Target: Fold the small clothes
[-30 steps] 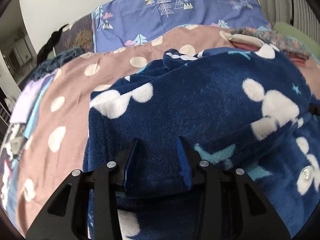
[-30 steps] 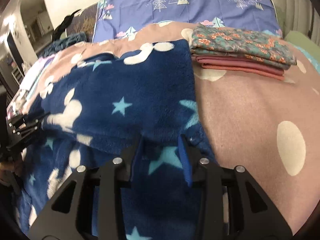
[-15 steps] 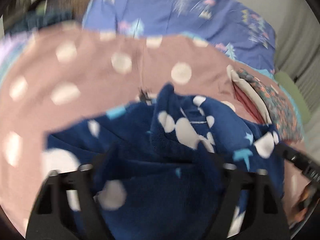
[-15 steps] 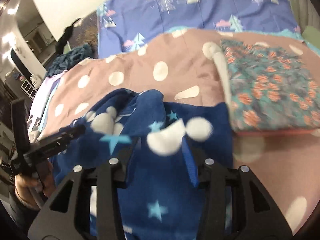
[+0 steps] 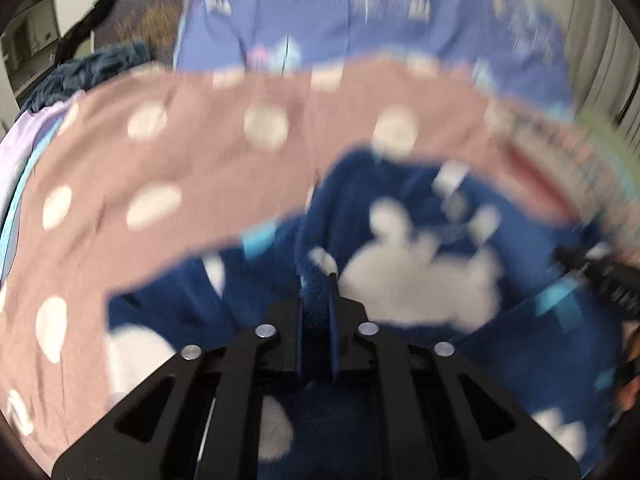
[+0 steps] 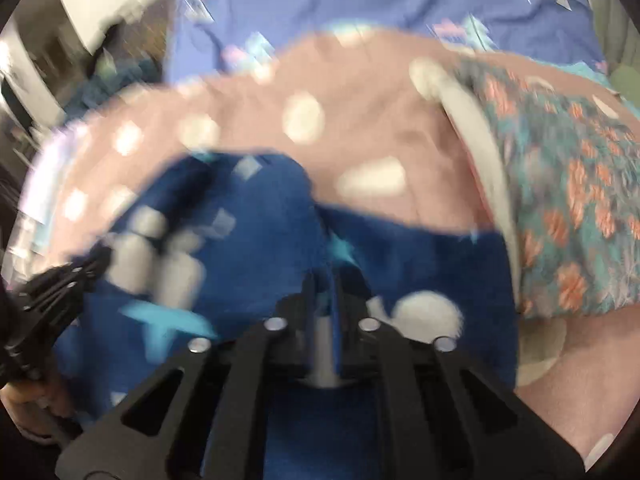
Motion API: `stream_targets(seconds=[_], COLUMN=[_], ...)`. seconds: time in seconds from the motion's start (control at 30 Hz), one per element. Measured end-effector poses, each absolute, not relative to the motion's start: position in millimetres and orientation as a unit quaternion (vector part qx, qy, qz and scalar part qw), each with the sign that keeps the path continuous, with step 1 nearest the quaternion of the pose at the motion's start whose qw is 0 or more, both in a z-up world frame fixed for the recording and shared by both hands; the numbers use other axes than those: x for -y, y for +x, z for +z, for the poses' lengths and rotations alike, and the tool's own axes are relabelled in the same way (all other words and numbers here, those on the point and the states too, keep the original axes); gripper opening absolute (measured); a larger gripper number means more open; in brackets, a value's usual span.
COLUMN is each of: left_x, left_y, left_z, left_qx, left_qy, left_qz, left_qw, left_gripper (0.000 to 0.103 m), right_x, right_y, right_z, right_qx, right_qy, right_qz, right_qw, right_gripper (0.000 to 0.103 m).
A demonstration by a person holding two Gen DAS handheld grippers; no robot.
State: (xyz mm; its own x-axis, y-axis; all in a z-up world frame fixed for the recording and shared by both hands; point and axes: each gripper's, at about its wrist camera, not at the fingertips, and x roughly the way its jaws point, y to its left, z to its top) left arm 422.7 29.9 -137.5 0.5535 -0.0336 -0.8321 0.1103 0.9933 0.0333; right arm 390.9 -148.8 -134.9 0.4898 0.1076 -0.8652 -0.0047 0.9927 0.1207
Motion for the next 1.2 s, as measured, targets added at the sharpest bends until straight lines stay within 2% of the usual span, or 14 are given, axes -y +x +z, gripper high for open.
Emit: stream_targets(seconds=[0.1,0.17,0.27,0.37,0.43,0.5,0.53,0.6,0.63,0.7,0.73,0.77,0.93,1.2], left_x=[-7,-7,-20,-33,-29,-19,-18,-18,-23,-38,-50,-60,-98,-134], left_y=[413,406,377,339,329,338,329,318,309,277,253,235,167,72], left_z=[-134,-120,-84,-68,-87,-131,-134,-121,-112,-91,-82,-79,-82,-102], left_qx=[-0.436,-0.421,-0.377,-0.350,-0.365,-0.414,-0.388,-0.390,-0.390,-0.362,-0.344,-0.336,-0.345,-0.363], left_qy=[0.127,0.144,0.105,0.053,0.064,0.125,0.132,0.131,0.117,0.092,0.088,0.087,0.050,0.041], left_qz=[-0.006,-0.004,-0.028,-0.094,-0.133,-0.095,-0.092,-0.085,-0.090,-0.118,-0.123,-0.123,-0.117,-0.076], left_qw=[0.891,0.895,0.920,0.931,0.919,0.897,0.908,0.908,0.909,0.920,0.927,0.930,0.930,0.928], left_gripper=[0.015,0.022,0.029,0.036,0.038,0.042,0.042,0.042,0.042,0.047,0.058,0.060,0.060,0.064], right_x=[134,134,146,150,149,152,153,158,161,176,186,195,205,134], right_y=[375,357,308,285,289,284,280,261,250,221,204,193,117,-9], right_z=[-119,-102,-75,-87,-121,-133,-127,-110,-102,-89,-85,-84,-80,-114], right_qx=[-0.473,-0.442,-0.409,-0.426,-0.463,-0.443,-0.439,-0.434,-0.427,-0.409,-0.407,-0.408,-0.433,-0.489], right_qy=[-0.025,-0.046,-0.002,-0.003,-0.021,-0.008,-0.007,0.004,0.008,0.006,0.008,0.016,0.094,0.040], right_qz=[0.014,0.010,0.080,0.100,0.078,0.084,0.080,0.083,0.089,0.096,0.099,0.101,0.171,0.274], right_qw=[0.881,0.896,0.909,0.899,0.883,0.892,0.895,0.897,0.900,0.907,0.908,0.907,0.880,0.827], right_gripper=[0.010,0.011,0.011,0.012,0.013,0.013,0.013,0.018,0.025,0.030,0.030,0.030,0.023,0.022])
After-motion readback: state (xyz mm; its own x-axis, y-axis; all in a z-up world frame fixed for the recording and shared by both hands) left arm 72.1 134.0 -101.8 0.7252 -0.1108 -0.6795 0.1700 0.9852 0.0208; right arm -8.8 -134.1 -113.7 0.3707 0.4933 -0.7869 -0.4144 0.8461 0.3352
